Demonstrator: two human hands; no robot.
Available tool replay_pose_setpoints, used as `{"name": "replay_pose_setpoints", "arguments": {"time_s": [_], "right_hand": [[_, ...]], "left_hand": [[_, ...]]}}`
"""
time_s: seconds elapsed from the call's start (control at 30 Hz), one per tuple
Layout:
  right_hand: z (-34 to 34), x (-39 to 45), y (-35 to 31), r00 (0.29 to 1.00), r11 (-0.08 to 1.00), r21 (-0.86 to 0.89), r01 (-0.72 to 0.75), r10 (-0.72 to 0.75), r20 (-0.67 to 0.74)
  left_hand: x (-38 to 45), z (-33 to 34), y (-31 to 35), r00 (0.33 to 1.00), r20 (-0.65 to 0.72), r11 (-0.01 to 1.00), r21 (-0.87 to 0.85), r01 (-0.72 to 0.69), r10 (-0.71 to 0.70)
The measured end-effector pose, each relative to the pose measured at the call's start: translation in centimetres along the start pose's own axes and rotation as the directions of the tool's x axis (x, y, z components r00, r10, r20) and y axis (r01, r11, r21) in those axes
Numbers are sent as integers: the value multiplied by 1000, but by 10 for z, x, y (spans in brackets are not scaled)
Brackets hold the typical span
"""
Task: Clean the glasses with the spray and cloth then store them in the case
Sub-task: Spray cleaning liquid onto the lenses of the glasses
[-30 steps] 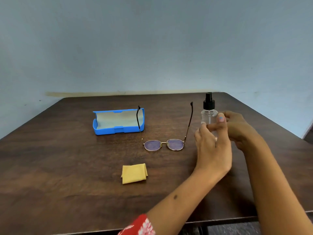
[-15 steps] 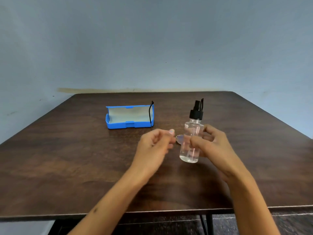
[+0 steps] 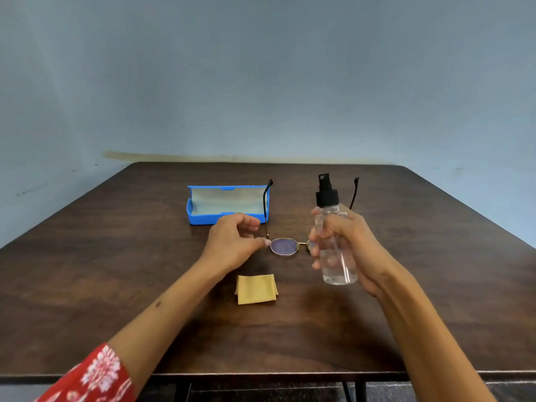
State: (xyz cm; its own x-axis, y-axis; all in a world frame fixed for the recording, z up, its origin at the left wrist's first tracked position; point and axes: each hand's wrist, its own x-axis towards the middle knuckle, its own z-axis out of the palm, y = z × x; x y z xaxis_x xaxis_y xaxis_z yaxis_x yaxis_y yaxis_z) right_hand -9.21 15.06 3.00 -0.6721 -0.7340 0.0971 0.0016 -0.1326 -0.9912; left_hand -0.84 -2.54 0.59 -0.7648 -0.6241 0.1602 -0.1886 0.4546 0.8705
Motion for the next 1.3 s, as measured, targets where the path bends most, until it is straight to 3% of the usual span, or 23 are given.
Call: {"name": "replay_pose_setpoints", "arguments": {"time_s": [0.1,0.23,0.37,0.5,0.7,0.83,1.0,1.1,1.2,1.3], "right_hand": [[-3,3,-2,995,1000,23,-14,12,97],[-8,10,-2,989,1000,26,-9,5,148],[-10,25,-4,987,990,-84,109,-97,130],[-1,41,-2,931,843,-416,343,-363,31],[9,63,8,834,686,-566,457,-552,4],[14,64,14,856,696,-572,433,-517,19],[15,58,12,950,917,-248,312,-295,103],[11,59,12,967,965,-86,248,-242,75],[12,60,12,969,965,-96,246,-241,59],[14,59,16,936,889,-293,351,-346,72]], "left_hand": [[12,4,-5,993,109,994,89,-59,49],[22,7,-7,985,135,982,141,-128,109],[29,7,-8,971,184,980,102,-172,151],[34,8,-6,972,173,985,35,-169,160],[39,4,-11,980,-2,975,-102,-199,200],[40,-5,-11,971,-90,970,-83,-229,222],[44,-16,-12,971,-155,972,-118,-204,184],[43,-20,-6,965,-186,967,-137,-214,187],[42,-20,-5,960,-197,964,-134,-228,199],[42,-17,-7,956,-206,966,-112,-235,208]]}}
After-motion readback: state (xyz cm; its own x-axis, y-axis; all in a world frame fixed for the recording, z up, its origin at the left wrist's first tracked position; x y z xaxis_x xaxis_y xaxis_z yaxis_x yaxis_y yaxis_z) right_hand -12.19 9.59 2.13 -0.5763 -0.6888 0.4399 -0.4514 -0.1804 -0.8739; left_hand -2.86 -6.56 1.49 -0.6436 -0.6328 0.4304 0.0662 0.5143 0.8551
